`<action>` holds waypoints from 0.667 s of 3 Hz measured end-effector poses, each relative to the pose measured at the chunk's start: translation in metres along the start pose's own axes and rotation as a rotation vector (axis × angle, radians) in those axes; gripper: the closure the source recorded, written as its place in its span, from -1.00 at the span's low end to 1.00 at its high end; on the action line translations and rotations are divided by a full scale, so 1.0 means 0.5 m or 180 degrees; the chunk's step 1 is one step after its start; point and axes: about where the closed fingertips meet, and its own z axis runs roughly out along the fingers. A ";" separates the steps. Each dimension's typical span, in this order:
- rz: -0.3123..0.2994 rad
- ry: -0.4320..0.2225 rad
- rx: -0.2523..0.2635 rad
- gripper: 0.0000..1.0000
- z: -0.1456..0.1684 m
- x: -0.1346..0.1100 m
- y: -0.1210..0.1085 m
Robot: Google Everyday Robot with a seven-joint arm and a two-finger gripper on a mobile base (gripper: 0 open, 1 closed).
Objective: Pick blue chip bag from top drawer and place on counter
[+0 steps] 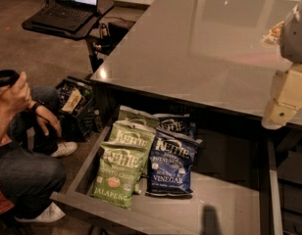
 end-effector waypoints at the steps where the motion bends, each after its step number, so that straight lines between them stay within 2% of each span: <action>1: 0.0000 0.0000 0.0000 -1.00 0.000 0.000 0.000; 2: 0.0038 -0.0011 0.0048 -1.00 0.000 -0.005 0.019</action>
Offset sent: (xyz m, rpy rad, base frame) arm -0.0216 0.0102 -0.0096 0.0079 -0.0121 -0.0338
